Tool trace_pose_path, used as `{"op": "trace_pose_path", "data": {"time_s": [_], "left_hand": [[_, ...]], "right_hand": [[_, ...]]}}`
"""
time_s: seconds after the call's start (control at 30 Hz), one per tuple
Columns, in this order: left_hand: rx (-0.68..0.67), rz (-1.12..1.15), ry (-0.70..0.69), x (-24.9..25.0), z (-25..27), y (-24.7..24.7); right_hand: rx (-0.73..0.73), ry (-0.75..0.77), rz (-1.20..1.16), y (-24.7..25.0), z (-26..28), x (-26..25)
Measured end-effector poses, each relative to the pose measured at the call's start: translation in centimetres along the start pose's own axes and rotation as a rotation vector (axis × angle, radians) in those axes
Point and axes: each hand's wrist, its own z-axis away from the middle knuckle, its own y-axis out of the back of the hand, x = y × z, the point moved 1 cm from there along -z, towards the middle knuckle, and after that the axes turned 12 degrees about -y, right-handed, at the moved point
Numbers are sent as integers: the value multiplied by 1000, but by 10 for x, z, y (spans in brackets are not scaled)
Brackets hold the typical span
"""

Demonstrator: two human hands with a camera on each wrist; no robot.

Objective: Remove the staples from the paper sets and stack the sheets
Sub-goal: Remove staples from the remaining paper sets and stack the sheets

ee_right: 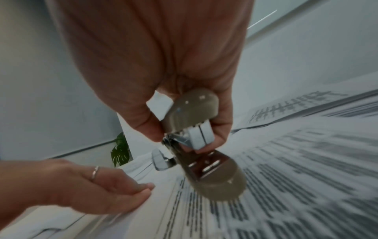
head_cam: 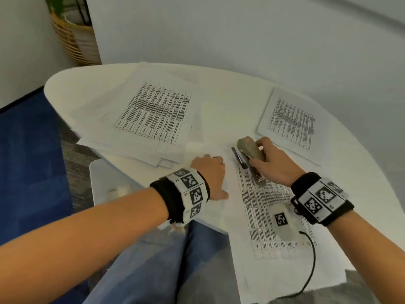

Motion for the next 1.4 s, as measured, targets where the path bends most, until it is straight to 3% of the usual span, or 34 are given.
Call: {"op": "trace_pose_path", "data": {"time_s": [0.07, 0.23, 0.4, 0.57, 0.7, 0.83, 1.07, 1.27, 1.4], "left_hand": [[36, 34, 58, -3, -3, 11], [237, 592, 163, 8, -18, 29], [316, 740, 149, 13, -20, 13], [230, 865, 171, 5, -13, 2], [214, 1128, 191, -1, -5, 1], [260, 1243, 226, -21, 4, -1], [478, 1638, 281, -36, 20, 0], [379, 1794, 158, -26, 31, 8], [348, 1835, 115, -18, 36, 10]], "right_hand": [[38, 8, -27, 2, 6, 9], [112, 114, -144, -2, 20, 27], [129, 266, -174, -9, 32, 31], [97, 308, -130, -17, 37, 31], [81, 311, -61, -20, 38, 31], [99, 251, -23, -18, 31, 38], [143, 60, -142, -4, 18, 62], [254, 27, -365, 11, 31, 91], [344, -86, -388, 12, 49, 129]]}}
